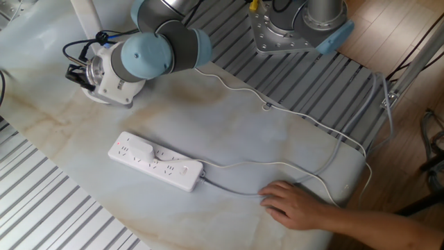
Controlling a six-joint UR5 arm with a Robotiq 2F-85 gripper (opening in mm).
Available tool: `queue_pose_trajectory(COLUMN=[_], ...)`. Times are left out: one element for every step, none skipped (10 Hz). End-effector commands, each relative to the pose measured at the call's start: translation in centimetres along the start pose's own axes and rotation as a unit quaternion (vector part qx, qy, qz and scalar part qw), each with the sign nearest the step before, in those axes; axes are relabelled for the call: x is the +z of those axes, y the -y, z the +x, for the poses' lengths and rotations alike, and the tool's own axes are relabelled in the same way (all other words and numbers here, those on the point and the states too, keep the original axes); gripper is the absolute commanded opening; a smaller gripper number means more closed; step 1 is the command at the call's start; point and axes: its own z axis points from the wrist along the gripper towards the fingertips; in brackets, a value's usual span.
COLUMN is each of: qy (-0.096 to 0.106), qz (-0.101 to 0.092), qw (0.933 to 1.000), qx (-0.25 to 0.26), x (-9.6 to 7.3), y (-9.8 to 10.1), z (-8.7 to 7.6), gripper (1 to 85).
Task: Plug in the power cord of the desk lamp, turn on the socket, and light up the desk lamp
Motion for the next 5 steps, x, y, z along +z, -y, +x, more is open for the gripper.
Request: queue_pose_trajectory(qy=[0.000,0.002,0.001,-0.002,-0.004], qz=[-0.012,-0.015,-0.022,-0.022,-0.023], qw=[0.9999,0.9999,0.9997,0.9997,0.9997], qx=[0.006,0.005,0.004,0.004,0.003], x=[0.31,0.52,0.64,0.66,0.74], y=[-0.51,-0.64,-1.02,-1.03,-1.05], z=[0.15,0.12,0.28,0.43,0.56], gripper=[1.0,1.0,1.0,1.0,1.0])
